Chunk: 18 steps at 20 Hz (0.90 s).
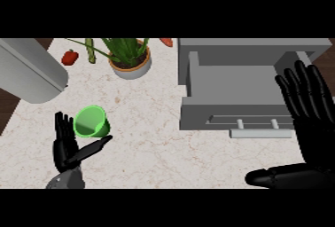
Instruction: Pick up the cup, place it into the drawer and close the drawer
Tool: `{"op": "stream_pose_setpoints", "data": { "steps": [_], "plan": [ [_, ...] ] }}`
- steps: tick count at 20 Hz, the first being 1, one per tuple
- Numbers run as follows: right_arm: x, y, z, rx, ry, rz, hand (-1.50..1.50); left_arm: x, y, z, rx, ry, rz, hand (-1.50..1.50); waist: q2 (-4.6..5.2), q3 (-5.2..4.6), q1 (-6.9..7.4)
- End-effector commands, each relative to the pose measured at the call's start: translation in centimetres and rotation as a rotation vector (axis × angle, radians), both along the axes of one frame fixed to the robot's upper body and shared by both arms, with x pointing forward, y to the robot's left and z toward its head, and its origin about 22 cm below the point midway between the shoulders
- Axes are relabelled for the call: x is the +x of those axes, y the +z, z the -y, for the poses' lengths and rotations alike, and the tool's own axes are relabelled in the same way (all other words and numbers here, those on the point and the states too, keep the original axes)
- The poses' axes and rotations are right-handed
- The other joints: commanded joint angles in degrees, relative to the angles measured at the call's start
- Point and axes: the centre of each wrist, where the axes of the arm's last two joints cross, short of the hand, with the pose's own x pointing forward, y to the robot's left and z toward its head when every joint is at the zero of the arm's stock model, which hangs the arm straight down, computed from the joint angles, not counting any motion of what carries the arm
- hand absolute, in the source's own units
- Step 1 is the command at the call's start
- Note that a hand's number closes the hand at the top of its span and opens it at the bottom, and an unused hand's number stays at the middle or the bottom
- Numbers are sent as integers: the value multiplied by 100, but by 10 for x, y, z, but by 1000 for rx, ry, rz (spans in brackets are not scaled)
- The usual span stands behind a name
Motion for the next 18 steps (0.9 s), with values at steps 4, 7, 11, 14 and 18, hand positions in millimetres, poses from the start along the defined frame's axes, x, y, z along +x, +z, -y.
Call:
{"op": "stream_pose_setpoints", "data": {
  "steps": [4, 7, 11, 14, 18],
  "plan": [
    [-18, 18, 7, 3, 6, 10, -150, 15, 0, -6, 3, -30, 21, -150, -2, -1, -18],
    [4, 6, 16, 18, -12, -13, -150, 4, -18, 9, -38, -24, 44, -150, 3, -1, -4],
    [8, 10, -14, -3, 20, -10, -150, 16, -14, -8, -64, -22, 61, -150, 6, -2, -4],
    [-15, -2, 3, 4, 9, 8, -150, 19, -9, -2, -72, -45, 63, -150, -4, 1, -5],
    [3, 9, 1, 0, 16, -4, -150, 24, -20, 3, -135, -56, 119, -150, 20, -7, -51]
  ]
}}
